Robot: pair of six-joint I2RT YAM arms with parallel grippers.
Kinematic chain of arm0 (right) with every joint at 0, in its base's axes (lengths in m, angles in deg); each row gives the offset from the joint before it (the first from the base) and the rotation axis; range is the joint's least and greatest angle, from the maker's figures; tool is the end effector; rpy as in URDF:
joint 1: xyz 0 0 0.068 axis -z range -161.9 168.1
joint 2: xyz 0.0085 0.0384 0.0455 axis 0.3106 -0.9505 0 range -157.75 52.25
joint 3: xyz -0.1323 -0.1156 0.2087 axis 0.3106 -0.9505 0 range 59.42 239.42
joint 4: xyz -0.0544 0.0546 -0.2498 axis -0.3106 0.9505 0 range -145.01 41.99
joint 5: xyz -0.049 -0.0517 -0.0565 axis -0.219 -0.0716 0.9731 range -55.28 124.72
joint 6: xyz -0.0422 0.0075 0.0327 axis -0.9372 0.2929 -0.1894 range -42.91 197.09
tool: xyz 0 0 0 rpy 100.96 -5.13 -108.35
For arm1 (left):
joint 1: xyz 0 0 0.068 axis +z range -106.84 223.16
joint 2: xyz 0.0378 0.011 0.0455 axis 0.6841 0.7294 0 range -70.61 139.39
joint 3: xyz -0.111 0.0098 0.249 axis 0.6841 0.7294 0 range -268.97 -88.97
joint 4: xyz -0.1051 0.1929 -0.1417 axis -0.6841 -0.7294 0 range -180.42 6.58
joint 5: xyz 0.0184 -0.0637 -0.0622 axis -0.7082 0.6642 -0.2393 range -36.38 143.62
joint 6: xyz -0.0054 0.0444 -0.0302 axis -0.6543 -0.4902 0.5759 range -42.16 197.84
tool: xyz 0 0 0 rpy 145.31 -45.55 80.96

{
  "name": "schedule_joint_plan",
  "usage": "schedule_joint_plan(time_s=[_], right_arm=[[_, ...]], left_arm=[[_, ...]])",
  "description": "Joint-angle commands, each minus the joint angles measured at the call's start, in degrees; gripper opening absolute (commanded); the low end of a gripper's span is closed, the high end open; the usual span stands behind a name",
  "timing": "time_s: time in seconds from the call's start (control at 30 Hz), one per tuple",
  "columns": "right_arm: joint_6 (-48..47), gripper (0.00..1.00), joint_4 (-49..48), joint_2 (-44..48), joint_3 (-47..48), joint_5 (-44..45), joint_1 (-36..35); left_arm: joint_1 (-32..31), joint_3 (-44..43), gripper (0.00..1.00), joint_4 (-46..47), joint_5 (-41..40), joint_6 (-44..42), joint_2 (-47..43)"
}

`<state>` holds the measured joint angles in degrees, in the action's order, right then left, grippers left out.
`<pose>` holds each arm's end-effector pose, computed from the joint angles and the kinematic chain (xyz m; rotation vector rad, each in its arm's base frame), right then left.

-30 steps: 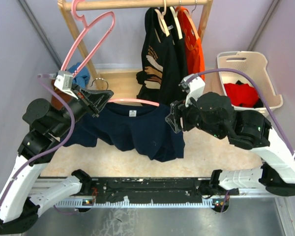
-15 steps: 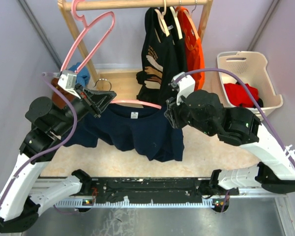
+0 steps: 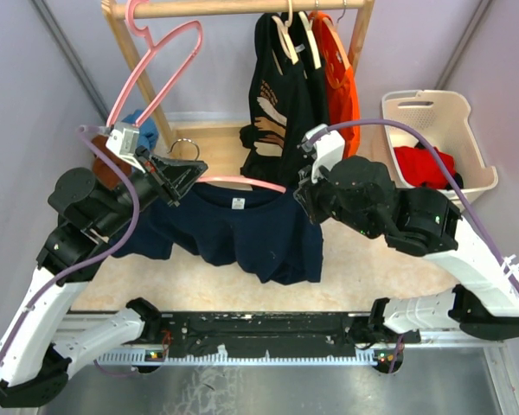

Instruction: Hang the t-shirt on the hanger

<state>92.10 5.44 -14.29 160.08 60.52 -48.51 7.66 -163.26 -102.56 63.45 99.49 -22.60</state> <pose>0.0853 0.1581 0.4957 -0.6117 1.9160 0.4628 0.1144 -0.0890 0.4854 0.3283 1.4817 -0.9327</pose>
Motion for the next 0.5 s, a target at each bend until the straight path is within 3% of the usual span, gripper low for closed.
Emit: schedule_joint_plan(time_s=[0.0,0.43,0.47], right_arm=[[-1.3,0.0,-3.6,-0.6,2.4,-0.3,-0.3],[-2.9,0.0,-4.1,-3.0,5.3,-1.6,-0.3],[-2.7,0.04,-3.9,-2.8,5.2,-1.2,-0.3]], left_arm=[[0.1,-2.0,0.0,5.0,1.4,1.0,-0.3],[0.1,-2.2,0.0,5.2,3.1,1.4,0.9],[0.1,-2.2,0.0,5.0,3.1,1.3,0.8]])
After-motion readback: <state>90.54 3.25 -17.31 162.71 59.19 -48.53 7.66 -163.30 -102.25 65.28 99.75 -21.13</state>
